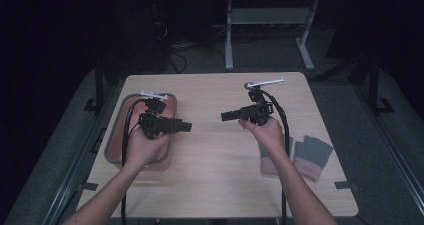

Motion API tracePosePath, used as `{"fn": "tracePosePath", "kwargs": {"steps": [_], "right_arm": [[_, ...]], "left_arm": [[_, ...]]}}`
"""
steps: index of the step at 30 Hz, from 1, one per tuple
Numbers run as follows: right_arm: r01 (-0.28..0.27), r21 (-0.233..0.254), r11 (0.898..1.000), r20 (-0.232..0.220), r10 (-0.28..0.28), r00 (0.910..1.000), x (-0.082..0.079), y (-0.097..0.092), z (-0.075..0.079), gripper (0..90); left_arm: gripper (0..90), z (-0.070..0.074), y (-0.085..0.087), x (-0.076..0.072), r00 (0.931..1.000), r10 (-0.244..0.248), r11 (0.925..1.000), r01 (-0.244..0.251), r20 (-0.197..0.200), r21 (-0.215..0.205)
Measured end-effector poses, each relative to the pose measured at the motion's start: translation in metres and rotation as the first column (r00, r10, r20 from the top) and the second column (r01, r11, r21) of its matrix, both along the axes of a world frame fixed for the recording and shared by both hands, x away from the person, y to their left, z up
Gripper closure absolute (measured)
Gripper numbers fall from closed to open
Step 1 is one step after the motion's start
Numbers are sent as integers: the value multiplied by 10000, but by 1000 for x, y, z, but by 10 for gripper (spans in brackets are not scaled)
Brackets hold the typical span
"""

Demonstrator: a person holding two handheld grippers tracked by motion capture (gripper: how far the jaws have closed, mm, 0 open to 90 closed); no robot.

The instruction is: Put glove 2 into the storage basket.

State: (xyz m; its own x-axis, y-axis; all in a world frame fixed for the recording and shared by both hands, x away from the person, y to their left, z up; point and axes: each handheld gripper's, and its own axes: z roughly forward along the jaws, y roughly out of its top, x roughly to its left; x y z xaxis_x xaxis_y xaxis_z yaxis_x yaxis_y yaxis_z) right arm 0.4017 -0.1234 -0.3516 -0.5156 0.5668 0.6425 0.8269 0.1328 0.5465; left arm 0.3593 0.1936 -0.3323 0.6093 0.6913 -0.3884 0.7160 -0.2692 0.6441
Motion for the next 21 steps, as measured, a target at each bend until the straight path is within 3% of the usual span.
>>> {"fn": "tracePosePath", "kwargs": {"steps": [21], "right_arm": [[516,75,9986,-175,-515,9985,-22,-45,-16,481]], "left_arm": [[386,-5,-46,-8,9962,-865,9958,868,115,-294]]}}
